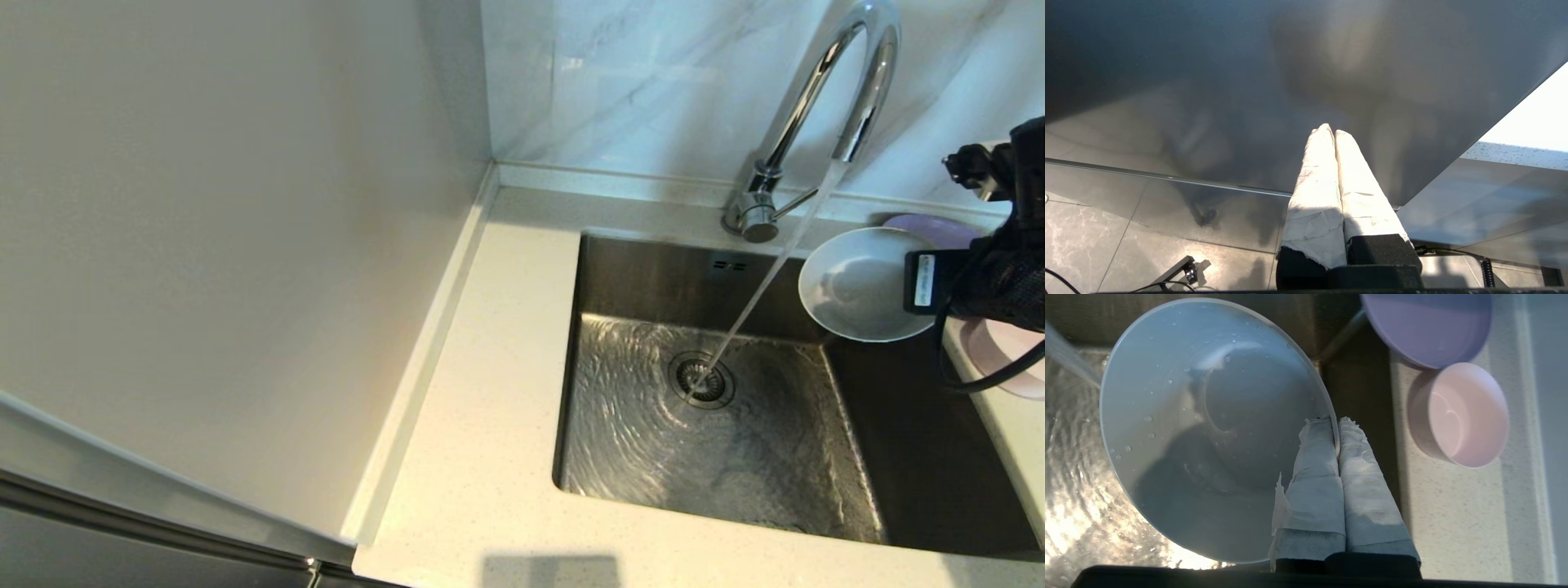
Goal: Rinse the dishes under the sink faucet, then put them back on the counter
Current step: Rinse the bowl
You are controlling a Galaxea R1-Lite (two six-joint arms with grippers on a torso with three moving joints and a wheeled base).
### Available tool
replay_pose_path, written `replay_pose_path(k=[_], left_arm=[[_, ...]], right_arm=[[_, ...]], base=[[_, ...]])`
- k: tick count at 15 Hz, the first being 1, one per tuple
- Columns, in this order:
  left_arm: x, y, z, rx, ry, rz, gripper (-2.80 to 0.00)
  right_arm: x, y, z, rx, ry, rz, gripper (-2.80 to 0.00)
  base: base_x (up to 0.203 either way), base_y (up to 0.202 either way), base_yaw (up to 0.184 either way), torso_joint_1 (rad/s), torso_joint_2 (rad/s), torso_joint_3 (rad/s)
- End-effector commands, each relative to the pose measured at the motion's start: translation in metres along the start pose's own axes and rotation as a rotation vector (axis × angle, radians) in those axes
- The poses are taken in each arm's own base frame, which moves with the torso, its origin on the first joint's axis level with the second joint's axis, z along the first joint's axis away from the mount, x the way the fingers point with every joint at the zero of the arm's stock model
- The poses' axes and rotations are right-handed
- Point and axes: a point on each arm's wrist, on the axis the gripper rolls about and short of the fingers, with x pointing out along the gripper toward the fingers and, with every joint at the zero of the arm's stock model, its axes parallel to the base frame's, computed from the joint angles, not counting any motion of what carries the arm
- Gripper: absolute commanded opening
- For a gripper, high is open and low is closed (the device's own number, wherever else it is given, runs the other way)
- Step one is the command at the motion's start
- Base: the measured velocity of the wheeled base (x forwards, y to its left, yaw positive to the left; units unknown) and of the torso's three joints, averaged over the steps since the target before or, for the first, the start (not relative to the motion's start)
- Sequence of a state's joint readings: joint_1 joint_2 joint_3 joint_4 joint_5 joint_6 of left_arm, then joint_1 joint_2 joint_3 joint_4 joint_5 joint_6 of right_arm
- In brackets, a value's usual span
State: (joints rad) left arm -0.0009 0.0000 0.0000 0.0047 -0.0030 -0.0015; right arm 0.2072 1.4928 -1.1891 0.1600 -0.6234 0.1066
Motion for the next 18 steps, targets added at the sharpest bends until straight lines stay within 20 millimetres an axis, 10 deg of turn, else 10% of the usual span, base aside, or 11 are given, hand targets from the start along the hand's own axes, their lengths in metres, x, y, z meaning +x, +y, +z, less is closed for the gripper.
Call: replay_pose_path(k=[1, 18], left_arm=[[0.000, 0.000, 0.000, 0.000, 0.000, 0.001, -2.80], [0.000, 0.000, 0.000, 0.000, 0.000, 0.001, -2.80]], right_arm=[[-0.002, 0.014, 0.002, -0.011, -0.006, 0.028, -2.80], [-0.013, 0.025, -0.004, 0.011, -0.014, 0.029, -2.80]], base=[[0.000, 0.000, 0.000, 0.000, 0.00, 0.000], [0.000, 0.000, 0.000, 0.000, 0.00, 0.000]])
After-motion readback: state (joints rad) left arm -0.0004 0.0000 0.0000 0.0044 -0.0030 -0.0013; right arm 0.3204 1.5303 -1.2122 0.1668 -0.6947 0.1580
